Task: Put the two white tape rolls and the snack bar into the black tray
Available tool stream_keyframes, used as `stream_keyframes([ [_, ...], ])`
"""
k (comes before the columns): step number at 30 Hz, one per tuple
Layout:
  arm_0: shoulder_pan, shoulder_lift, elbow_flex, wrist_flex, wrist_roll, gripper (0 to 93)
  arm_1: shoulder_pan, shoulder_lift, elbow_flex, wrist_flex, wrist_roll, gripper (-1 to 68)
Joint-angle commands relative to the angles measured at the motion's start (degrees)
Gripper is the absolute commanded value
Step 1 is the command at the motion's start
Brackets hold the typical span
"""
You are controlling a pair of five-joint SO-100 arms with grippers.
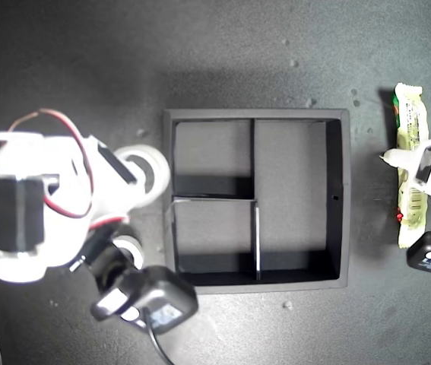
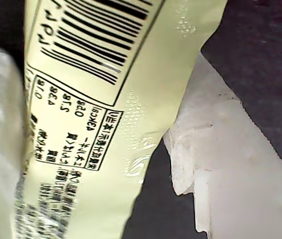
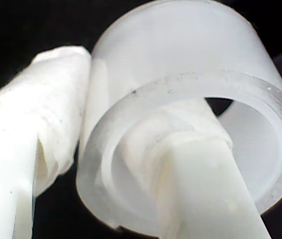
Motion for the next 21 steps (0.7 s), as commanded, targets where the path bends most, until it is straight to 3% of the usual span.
stream_keyframes([
  [1, 1.14, -5.27, -10.37, 2.99, 0.18, 0.1, -0.62, -0.35, -2.46, 0.62, -0.7, 7.4],
  [6, 3.69, -23.82, -37.18, 12.66, 1.23, 0.1, -2.46, -0.35, -8.0, 8.26, -0.79, 6.8],
  [17, 2.99, -33.4, -43.95, 12.66, 1.23, 0.1, -10.28, -0.35, -25.05, 23.55, 0.35, 4.4],
  [21, 1.67, -39.11, -49.39, 12.66, 2.02, 0.1, -12.57, -0.44, -35.68, 22.85, -1.93, 5.3],
])
